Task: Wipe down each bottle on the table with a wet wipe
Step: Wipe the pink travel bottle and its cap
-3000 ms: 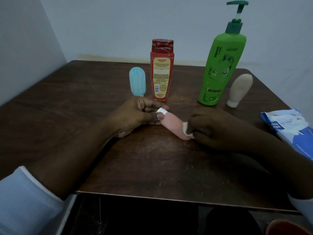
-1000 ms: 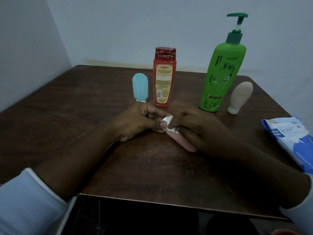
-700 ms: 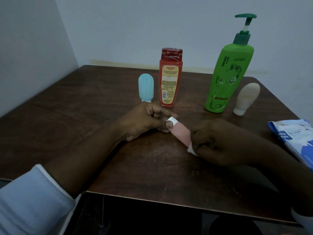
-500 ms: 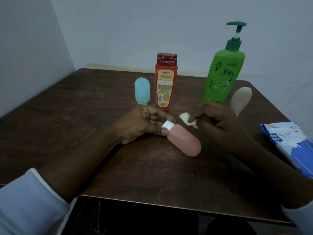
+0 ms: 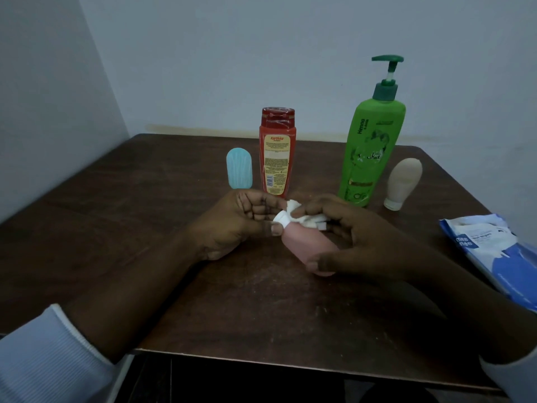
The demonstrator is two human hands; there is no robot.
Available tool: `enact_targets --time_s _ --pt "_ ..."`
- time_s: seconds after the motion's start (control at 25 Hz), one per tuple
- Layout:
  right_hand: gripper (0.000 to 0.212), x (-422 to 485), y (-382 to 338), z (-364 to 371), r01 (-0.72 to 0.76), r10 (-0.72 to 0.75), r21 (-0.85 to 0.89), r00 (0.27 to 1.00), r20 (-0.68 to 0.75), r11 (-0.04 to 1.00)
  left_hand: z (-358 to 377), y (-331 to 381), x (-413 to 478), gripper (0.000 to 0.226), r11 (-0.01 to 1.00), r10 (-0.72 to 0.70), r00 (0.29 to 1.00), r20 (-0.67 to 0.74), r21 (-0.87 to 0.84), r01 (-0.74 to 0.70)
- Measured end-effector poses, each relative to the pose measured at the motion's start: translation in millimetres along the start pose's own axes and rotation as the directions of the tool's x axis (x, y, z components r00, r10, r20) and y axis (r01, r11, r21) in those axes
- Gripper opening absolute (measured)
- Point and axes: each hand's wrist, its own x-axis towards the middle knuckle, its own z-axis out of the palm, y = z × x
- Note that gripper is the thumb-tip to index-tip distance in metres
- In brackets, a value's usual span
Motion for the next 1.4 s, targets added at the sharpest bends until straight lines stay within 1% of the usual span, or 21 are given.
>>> enact_targets --time_s 0.08,0.12,0.16,0.24,0.36,0.44,0.48,0.52,0.56,0.64,0.72,0.76,0.84,0.92,1.0,1.04,1.12,1.2,1.24,1.32,1.4 --pt "0.078 -1.7 -1.9 -5.7 0.007 -0.010 -0.084 0.999 -0.041 0.996 -0.3 4.9 0.4 0.037 0.997 0.028 0.996 -0.084 -0.067 -0.034" --pt "0.079 -2.3 -2.4 -7.3 0.018 -0.027 -0.114 0.997 -0.079 0.993 -0.8 7.1 0.5 0.036 0.994 0.028 0.991 -0.130 -0.102 -0.042" --pt "0.076 -1.3 -2.9 -6.9 0.041 -0.060 -0.152 0.990 -0.126 0.988 -2.5 9.1 0.5 0.035 0.990 0.022 0.986 -0.168 -0.132 -0.044" --pt "0.064 0.7 -0.8 -1.6 0.084 -0.140 -0.242 0.964 -0.227 0.967 -4.0 8.5 0.8 0.033 0.979 0.000 0.978 -0.208 -0.197 -0.042" --pt "0.046 -0.3 3.9 -0.3 0.062 -0.185 -0.290 0.887 -0.422 0.955 -4.2 7.5 2.1 0.031 0.959 -0.016 0.978 -0.207 -0.281 -0.044" --pt "0.035 -1.5 7.5 -4.7 0.047 -0.206 -0.288 0.807 -0.554 0.957 -2.4 8.8 2.5 0.032 0.969 -0.041 0.983 -0.177 -0.247 -0.004" --pt "0.030 -1.4 8.9 -6.3 0.043 -0.215 -0.286 0.768 -0.603 0.957 -0.1 8.3 2.2 0.036 0.982 -0.058 0.986 -0.156 -0.187 0.028" --pt "0.027 -1.2 9.3 -6.4 0.039 -0.217 -0.285 0.747 -0.628 0.958 3.2 6.9 1.6 0.043 0.992 -0.075 0.989 -0.129 -0.110 0.060" --pt "0.027 -0.9 8.5 -4.2 0.035 -0.218 -0.291 0.747 -0.628 0.956 7.6 4.6 0.8 0.054 0.996 -0.087 0.992 -0.092 -0.035 0.084" --pt "0.033 0.8 6.0 5.0 0.044 -0.250 -0.348 0.779 -0.575 0.937 16.7 -0.8 -0.4 0.079 0.994 -0.082 0.997 -0.010 0.067 0.083" --pt "0.035 3.4 4.9 15.6 0.106 -0.314 -0.406 0.812 -0.492 0.908 23.5 -2.4 -1.7 0.095 0.996 -0.044 0.999 0.015 0.083 0.043" --pt "0.037 4.9 5.1 20.5 0.140 -0.340 -0.420 0.825 -0.452 0.897 24.8 -1.7 -2.4 0.097 0.997 -0.024 1.000 -0.007 0.071 0.025" --pt "0.040 7.9 4.6 25.2 0.184 -0.364 -0.424 0.843 -0.395 0.887 24.0 -0.4 -2.3 0.094 0.999 0.012 0.997 -0.081 0.053 -0.008" --pt "0.036 7.6 2.4 24.2 0.192 -0.346 -0.399 0.866 -0.362 0.897 22.9 0.5 -1.9 0.092 0.999 0.023 0.992 -0.123 0.047 -0.018" --pt "0.029 2.5 -0.4 19.2 0.226 -0.342 -0.344 0.880 -0.328 0.911 23.2 1.1 -1.2 0.096 0.999 0.021 0.990 -0.137 0.040 -0.016" --pt "0.027 -0.1 -1.9 17.2 0.240 -0.344 -0.317 0.877 -0.334 0.918 23.3 1.2 -1.1 0.097 0.999 0.024 0.990 -0.140 0.043 -0.018" --pt "0.025 -2.1 -2.3 15.9 0.213 -0.332 -0.297 0.833 -0.443 0.931 24.7 3.5 -3.5 0.101 0.993 0.032 0.992 -0.120 0.117 -0.018" --pt "0.030 1.6 1.9 17.2 0.123 -0.318 -0.360 0.771 -0.552 0.925 27.0 4.6 -6.7 0.105 0.963 0.039 0.996 -0.075 0.270 -0.018" --pt "0.033 5.0 3.9 17.7 0.093 -0.329 -0.413 0.769 -0.549 0.906 28.6 4.9 -8.1 0.107 0.949 0.038 0.998 -0.056 0.315 -0.019" --pt "0.035 10.4 8.5 19.5 0.114 -0.389 -0.533 0.810 -0.440 0.839 31.7 5.2 -9.6 0.105 0.952 0.046 0.998 -0.037 0.304 -0.032" --pt "0.035 12.4 10.5 23.2 0.163 -0.413 -0.574 0.847 -0.336 0.802 32.1 5.4 -9.1 0.101 0.972 0.049 0.998 -0.042 0.231 -0.038"
